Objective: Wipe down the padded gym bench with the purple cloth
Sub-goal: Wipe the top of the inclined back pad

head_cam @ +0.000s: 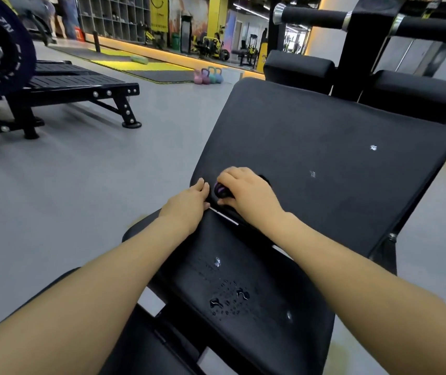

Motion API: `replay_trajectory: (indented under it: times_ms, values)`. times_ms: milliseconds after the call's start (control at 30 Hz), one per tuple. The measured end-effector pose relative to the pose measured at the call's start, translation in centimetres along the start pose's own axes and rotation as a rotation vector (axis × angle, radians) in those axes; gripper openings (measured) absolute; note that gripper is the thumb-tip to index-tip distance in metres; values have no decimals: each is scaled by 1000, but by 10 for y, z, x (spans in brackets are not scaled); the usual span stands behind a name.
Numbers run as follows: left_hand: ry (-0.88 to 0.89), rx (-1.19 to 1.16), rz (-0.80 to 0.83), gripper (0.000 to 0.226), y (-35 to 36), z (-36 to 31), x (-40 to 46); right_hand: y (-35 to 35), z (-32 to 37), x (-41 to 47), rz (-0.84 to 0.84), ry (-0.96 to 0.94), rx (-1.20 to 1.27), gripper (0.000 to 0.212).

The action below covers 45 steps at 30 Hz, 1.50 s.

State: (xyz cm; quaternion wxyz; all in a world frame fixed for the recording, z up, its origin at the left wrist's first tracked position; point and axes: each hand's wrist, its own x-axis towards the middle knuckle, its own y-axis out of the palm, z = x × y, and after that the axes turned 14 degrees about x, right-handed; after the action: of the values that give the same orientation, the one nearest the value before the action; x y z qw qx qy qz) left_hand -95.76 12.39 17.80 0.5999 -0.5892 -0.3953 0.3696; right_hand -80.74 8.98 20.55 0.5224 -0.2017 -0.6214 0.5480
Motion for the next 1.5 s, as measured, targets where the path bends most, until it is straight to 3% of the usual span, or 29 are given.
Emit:
replay_trajectory:
  times_ms: [67, 267, 567, 800, 933, 1100, 1367, 1500]
  values:
    - [8, 9, -3, 51, -1, 0, -1, -3, -1, -1, 37, 29, 21, 34]
    - [34, 28, 2, 50, -1, 2, -2, -37, -19, -97, -17, -162, -22, 32]
    - [14, 17, 11, 51, 0, 1, 1, 9, 6, -16, 18, -118, -10, 25]
    - [38, 69, 12, 51, -1, 1, -2, -32, -17, -101, -52, -201, -68, 22]
    - [37, 67, 11, 51, 2, 2, 0, -24, -17, -77, -12, -197, -123, 17]
    - [26, 24, -6, 51, 2, 2, 1, 11, 0, -16, -124, -132, -33, 11]
    - [42, 47, 2, 51, 5, 4, 3, -38, -14, -107, -48, -166, -47, 21]
    - [30, 53, 14, 51, 5, 1, 3, -27, -11, -75, -27, -139, -84, 19]
